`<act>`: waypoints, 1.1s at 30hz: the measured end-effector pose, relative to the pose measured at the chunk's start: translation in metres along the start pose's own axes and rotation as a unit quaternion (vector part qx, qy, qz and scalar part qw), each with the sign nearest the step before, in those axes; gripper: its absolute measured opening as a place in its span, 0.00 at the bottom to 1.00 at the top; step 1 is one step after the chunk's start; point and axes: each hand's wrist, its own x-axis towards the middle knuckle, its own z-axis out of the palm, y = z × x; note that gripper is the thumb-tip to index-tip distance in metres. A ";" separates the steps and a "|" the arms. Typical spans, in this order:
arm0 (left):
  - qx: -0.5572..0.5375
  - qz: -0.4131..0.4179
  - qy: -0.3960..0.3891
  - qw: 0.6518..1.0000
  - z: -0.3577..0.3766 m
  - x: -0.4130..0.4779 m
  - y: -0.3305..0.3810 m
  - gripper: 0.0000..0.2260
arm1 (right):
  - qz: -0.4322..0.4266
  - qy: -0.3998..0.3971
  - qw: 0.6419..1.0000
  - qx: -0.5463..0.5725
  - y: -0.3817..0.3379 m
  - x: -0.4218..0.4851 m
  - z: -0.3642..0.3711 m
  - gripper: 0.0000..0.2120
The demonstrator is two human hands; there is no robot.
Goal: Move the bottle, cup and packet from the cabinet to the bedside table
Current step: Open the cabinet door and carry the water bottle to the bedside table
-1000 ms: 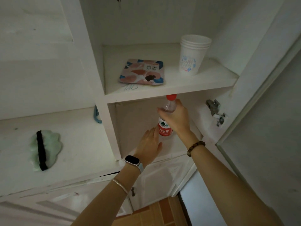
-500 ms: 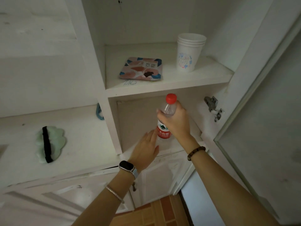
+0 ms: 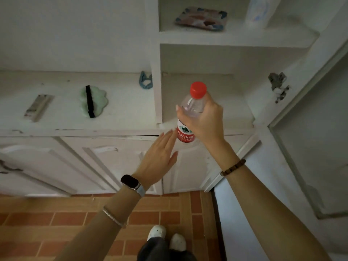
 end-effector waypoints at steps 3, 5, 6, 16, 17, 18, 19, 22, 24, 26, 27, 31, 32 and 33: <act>-0.005 -0.029 -0.007 1.000 -0.001 -0.037 -0.010 0.26 | -0.017 -0.053 0.998 0.010 -0.016 -0.023 0.019 0.20; -0.003 -0.054 -0.006 0.999 -0.006 -0.061 -0.017 0.25 | -0.030 -0.081 0.996 0.024 -0.029 -0.035 0.032 0.20; 0.000 -0.066 -0.003 0.998 -0.010 -0.073 -0.019 0.25 | -0.035 -0.092 0.995 0.032 -0.037 -0.042 0.039 0.20; 0.026 -0.211 0.024 0.977 -0.062 -0.212 -0.035 0.26 | -0.060 -0.199 0.972 0.105 -0.132 -0.120 0.105 0.20; 0.026 -0.227 0.027 0.973 -0.068 -0.229 -0.035 0.26 | -0.068 -0.207 0.969 0.112 -0.144 -0.131 0.111 0.21; 0.028 -0.242 0.028 0.970 -0.074 -0.247 -0.034 0.26 | -0.077 -0.216 0.966 0.120 -0.156 -0.142 0.116 0.21; 0.032 -0.256 0.031 0.966 -0.081 -0.264 -0.033 0.26 | -0.084 -0.228 0.961 0.128 -0.169 -0.153 0.122 0.22; 0.040 -0.301 0.040 0.952 -0.100 -0.319 -0.026 0.27 | -0.100 -0.268 0.947 0.148 -0.209 -0.190 0.137 0.20; 0.041 -0.333 0.049 0.941 -0.113 -0.353 -0.019 0.27 | -0.113 -0.294 0.936 0.157 -0.236 -0.216 0.145 0.20; 0.048 -0.365 0.065 0.928 -0.125 -0.388 -0.010 0.27 | -0.128 -0.320 0.924 0.169 -0.264 -0.241 0.150 0.20; 0.053 -0.379 0.072 0.921 -0.131 -0.405 -0.006 0.27 | -0.134 -0.331 0.918 0.174 -0.277 -0.254 0.152 0.20; 0.073 -0.429 0.096 0.895 -0.149 -0.469 0.016 0.28 | -0.169 -0.370 0.891 0.203 -0.329 -0.304 0.162 0.21; 0.076 -0.443 0.104 0.887 -0.152 -0.485 0.022 0.28 | -0.178 -0.378 0.883 0.213 -0.341 -0.317 0.165 0.22; 0.081 -0.457 0.112 0.879 -0.155 -0.500 0.027 0.28 | -0.188 -0.387 0.874 0.225 -0.352 -0.330 0.168 0.23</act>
